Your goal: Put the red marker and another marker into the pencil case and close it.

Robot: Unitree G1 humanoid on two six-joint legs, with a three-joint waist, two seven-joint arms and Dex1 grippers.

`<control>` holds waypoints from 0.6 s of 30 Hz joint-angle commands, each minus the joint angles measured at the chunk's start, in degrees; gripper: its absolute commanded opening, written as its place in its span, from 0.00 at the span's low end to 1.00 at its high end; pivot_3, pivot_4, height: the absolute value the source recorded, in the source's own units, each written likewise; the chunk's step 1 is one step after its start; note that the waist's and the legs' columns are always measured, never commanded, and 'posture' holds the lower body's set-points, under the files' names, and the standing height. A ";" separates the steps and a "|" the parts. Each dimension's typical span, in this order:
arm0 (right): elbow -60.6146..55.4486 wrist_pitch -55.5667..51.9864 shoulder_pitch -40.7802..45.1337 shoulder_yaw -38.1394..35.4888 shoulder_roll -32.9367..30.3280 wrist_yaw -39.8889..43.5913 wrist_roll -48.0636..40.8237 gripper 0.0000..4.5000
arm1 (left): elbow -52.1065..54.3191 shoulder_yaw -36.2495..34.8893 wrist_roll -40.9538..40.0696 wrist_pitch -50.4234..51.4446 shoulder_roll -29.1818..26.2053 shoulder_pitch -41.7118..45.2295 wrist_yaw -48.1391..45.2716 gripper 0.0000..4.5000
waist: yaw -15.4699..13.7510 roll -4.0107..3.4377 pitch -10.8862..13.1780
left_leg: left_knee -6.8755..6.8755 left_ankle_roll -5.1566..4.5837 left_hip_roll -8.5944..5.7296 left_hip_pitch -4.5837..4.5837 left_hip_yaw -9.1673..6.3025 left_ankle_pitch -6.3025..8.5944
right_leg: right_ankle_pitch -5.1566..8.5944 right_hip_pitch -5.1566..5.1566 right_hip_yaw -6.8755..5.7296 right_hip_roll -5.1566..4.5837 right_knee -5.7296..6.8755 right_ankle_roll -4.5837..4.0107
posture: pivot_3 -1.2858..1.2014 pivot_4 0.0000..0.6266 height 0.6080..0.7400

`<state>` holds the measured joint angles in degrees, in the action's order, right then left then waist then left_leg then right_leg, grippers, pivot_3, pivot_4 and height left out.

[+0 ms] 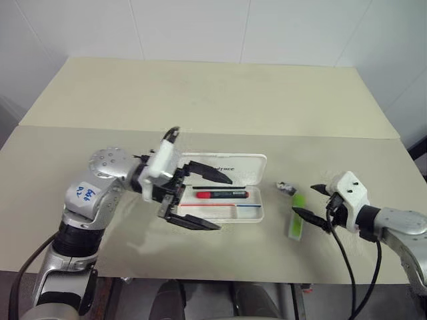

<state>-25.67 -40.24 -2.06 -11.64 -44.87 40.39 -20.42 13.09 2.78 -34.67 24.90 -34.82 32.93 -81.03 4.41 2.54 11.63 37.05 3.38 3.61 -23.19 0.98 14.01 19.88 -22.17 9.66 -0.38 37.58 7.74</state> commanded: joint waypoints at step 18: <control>-6.90 -17.59 -4.20 0.48 8.75 -15.64 -1.90 1.00 | -3.36 -6.72 -6.58 -1.24 -9.14 -2.52 -6.02 0.99 | 0.05 0.27 -0.17 | -0.45 -0.01 0.02 -0.07 0.03 0.01 | 0.07 -0.12 -0.07 -0.05 -0.28 -0.14 | 0.52 0.24 1.00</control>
<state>-35.14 -55.44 -4.96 -12.22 -36.01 26.76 -24.12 8.77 -2.28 -40.25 23.98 -43.29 30.70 -85.94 4.45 2.81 11.46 36.57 3.36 3.63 -23.25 1.01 14.02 20.01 -22.29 9.59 -0.43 37.30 7.51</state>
